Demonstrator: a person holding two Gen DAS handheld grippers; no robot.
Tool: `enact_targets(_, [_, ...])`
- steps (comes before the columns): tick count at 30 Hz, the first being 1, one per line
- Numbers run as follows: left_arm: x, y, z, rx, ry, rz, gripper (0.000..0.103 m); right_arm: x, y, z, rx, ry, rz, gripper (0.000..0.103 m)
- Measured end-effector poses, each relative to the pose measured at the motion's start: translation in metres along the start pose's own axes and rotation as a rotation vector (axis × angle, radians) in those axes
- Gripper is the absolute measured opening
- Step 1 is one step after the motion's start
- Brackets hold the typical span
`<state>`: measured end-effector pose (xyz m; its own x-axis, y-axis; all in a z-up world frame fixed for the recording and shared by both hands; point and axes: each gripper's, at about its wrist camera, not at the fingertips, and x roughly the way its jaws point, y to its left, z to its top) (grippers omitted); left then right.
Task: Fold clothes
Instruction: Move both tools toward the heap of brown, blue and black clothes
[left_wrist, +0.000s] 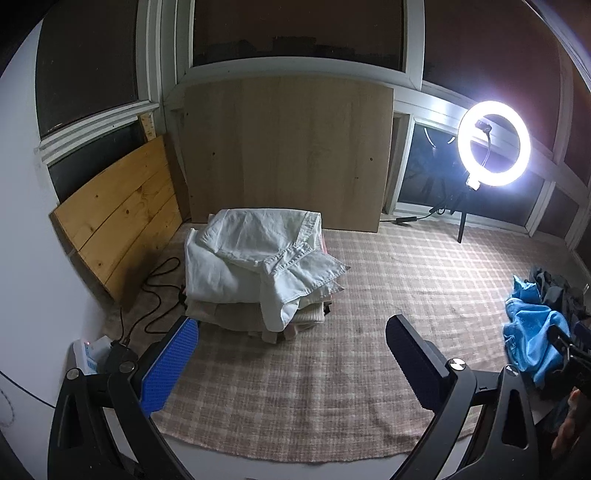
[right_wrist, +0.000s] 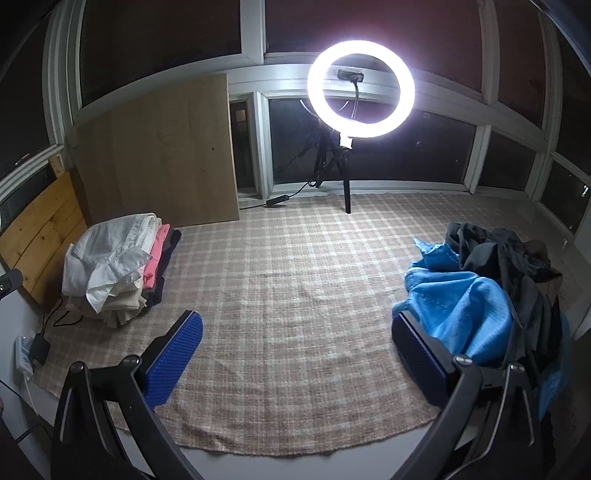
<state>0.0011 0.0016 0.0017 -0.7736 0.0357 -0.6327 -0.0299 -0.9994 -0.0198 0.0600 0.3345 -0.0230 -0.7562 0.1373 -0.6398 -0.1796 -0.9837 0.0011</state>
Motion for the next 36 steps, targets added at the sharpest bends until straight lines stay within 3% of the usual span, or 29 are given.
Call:
enact_targets(8, [0.017, -0.012, 0.004, 0.028, 0.068, -0.058, 0.102, -0.015, 0.014, 0.003, 0.042, -0.04, -0.058, 0.103])
enact_targets(22, [0.025, -0.082, 0.006, 0.135, 0.088, -0.131, 0.102, -0.021, -0.03, 0.001, 0.134, -0.028, -0.171, 0.103])
enact_targets(26, [0.023, -0.111, 0.007, 0.164, 0.083, -0.138, 0.102, -0.018, -0.053, 0.002, 0.145, -0.035, -0.206, 0.103])
enact_targets(36, [0.027, -0.191, 0.015, 0.206, 0.075, -0.189, 0.102, -0.009, -0.146, -0.003, 0.206, -0.028, -0.184, 0.103])
